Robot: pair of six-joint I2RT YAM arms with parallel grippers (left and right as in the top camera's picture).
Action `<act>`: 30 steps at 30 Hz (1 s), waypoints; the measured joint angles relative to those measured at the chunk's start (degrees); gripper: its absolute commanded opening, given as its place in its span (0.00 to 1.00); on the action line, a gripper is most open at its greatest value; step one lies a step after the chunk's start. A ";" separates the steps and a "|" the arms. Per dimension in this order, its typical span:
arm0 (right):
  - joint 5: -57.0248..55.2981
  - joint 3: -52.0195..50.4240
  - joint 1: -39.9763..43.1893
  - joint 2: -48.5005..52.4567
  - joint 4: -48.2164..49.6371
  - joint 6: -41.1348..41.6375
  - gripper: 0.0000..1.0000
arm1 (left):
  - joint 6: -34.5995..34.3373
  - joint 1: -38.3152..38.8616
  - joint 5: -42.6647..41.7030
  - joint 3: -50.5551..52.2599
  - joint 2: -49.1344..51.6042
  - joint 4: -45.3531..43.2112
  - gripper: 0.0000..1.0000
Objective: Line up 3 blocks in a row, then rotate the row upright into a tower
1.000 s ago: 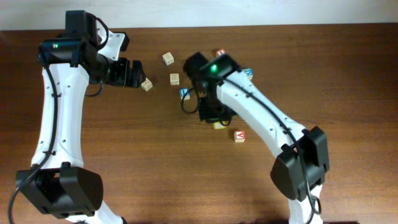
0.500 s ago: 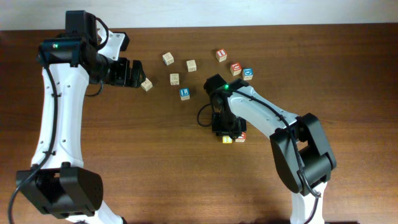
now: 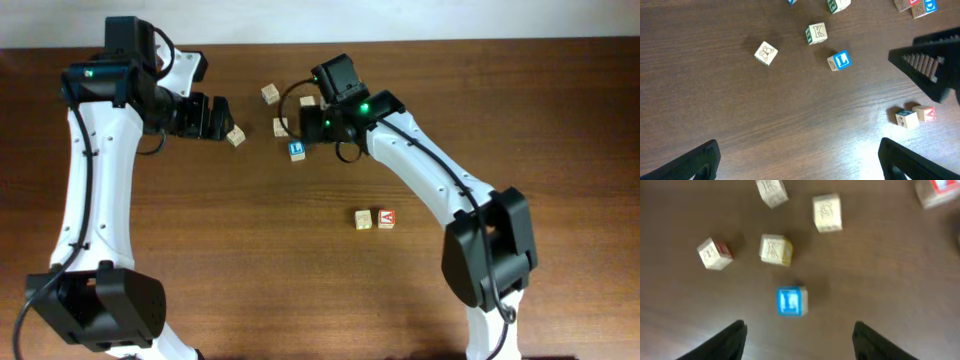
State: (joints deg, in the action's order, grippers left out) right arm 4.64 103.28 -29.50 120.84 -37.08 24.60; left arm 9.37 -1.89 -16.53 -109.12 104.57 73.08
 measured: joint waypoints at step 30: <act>2.56 1.38 -4.48 10.03 -34.88 3.65 0.33 | 0.00 0.00 0.00 -0.02 0.00 -0.04 0.99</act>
State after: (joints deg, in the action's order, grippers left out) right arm 7.20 104.66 -33.98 130.87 -71.96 28.25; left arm 9.37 -1.89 -16.53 -109.14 104.57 73.03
